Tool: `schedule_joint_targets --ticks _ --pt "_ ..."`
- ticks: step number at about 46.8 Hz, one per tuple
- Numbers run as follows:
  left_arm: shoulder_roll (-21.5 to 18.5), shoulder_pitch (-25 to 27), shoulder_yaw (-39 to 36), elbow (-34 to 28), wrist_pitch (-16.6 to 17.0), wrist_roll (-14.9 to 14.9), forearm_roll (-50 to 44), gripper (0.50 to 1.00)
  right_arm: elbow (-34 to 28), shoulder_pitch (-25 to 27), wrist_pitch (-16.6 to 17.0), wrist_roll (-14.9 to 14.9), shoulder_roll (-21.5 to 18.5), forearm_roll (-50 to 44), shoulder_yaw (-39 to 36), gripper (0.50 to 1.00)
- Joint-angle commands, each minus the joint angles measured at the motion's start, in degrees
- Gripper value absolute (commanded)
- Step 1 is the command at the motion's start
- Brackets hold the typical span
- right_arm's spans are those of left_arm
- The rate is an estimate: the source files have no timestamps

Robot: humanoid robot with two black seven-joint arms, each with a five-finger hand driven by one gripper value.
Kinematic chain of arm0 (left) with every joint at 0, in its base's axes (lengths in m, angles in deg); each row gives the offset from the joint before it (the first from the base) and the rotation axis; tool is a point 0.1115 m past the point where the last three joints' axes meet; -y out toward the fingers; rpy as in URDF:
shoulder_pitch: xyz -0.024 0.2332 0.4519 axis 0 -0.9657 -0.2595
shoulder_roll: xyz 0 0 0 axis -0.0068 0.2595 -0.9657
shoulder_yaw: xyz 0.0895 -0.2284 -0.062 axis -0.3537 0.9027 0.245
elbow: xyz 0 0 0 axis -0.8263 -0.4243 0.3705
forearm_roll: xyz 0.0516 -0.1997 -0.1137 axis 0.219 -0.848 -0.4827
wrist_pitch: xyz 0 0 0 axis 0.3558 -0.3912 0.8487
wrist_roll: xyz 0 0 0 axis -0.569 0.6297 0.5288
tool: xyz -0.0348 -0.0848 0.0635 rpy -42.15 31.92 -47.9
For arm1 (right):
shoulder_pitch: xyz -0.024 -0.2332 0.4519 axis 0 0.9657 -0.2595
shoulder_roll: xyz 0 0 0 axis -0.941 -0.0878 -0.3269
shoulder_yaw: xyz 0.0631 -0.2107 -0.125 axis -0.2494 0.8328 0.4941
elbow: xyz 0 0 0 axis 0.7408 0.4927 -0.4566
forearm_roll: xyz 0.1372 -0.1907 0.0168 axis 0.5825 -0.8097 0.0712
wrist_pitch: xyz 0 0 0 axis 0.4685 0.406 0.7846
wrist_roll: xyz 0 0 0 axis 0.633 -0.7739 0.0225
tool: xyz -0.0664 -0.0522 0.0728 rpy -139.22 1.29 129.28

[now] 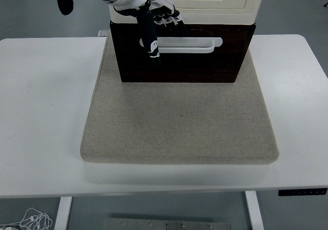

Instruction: Open the drawer under the combination cabinet

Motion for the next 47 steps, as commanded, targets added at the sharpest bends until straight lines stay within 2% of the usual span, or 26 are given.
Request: schedule_joint_targets --ticks 1,14,47 --pt "0.77 -0.49 0.01 0.08 0.17 -0.32 0.01 1.0 0.0 0.01 0.0 0.0 0.0 0.0 0.0 0.926" --pt "3.32 -3.65 0.01 2.45 2.99 -0.58 0.45 1.0 0.0 0.01 0.0 0.0 0.0 0.0 0.0 0.926" --pt "3.94 -6.37 0.28 4.48 4.04 -0.49 2.2 1.0 0.0 0.01 0.0 0.0 0.0 0.0 0.0 0.926"
